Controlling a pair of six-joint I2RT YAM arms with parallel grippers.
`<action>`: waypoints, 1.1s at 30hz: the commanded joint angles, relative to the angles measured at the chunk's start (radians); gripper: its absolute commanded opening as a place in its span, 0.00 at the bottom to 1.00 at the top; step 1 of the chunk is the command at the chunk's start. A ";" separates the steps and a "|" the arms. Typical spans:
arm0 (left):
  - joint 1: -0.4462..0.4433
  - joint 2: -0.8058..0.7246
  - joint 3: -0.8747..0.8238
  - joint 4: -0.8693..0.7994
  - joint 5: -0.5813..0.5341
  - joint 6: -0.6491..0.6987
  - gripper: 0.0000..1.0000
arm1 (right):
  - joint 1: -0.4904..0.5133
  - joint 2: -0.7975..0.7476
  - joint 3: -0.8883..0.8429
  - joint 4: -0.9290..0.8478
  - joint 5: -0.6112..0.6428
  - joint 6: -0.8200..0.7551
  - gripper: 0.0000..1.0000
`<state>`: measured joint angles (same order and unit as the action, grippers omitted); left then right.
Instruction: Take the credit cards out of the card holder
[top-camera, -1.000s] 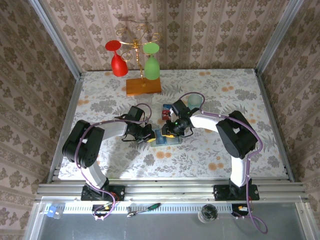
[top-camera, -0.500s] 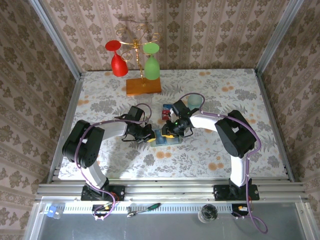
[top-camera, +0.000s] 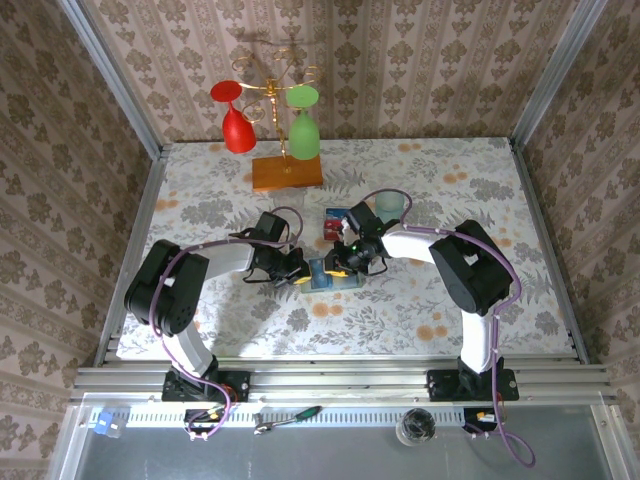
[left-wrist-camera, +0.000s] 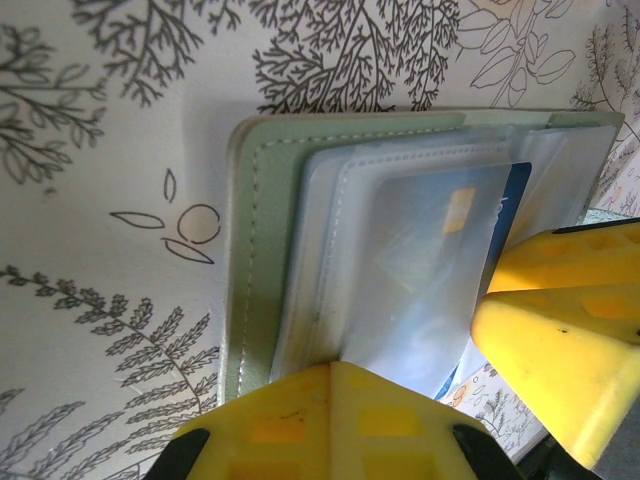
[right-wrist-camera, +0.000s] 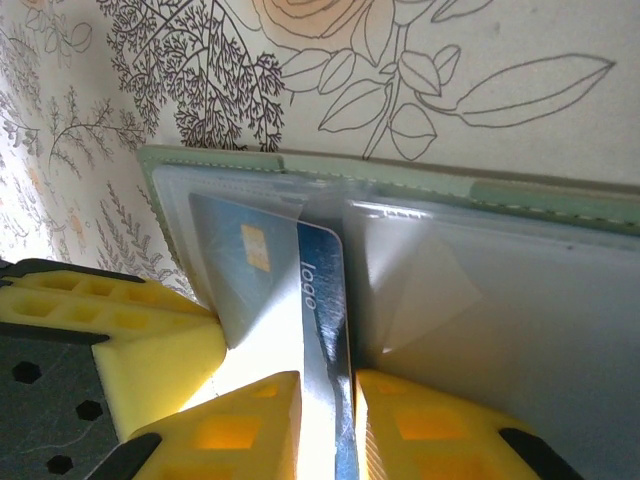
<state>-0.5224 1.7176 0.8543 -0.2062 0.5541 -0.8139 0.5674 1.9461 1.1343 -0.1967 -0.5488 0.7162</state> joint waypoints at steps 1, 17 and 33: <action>0.001 0.030 -0.006 -0.041 -0.026 0.022 0.00 | -0.001 -0.014 -0.022 0.033 -0.033 0.024 0.21; -0.001 0.028 -0.005 -0.040 -0.027 0.018 0.00 | -0.007 -0.045 -0.050 0.082 -0.044 0.052 0.12; 0.001 0.030 -0.002 -0.050 -0.032 0.019 0.00 | -0.043 -0.080 -0.085 0.047 -0.003 0.030 0.07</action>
<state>-0.5224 1.7180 0.8543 -0.2054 0.5537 -0.8139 0.5369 1.9003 1.0660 -0.1123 -0.5625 0.7620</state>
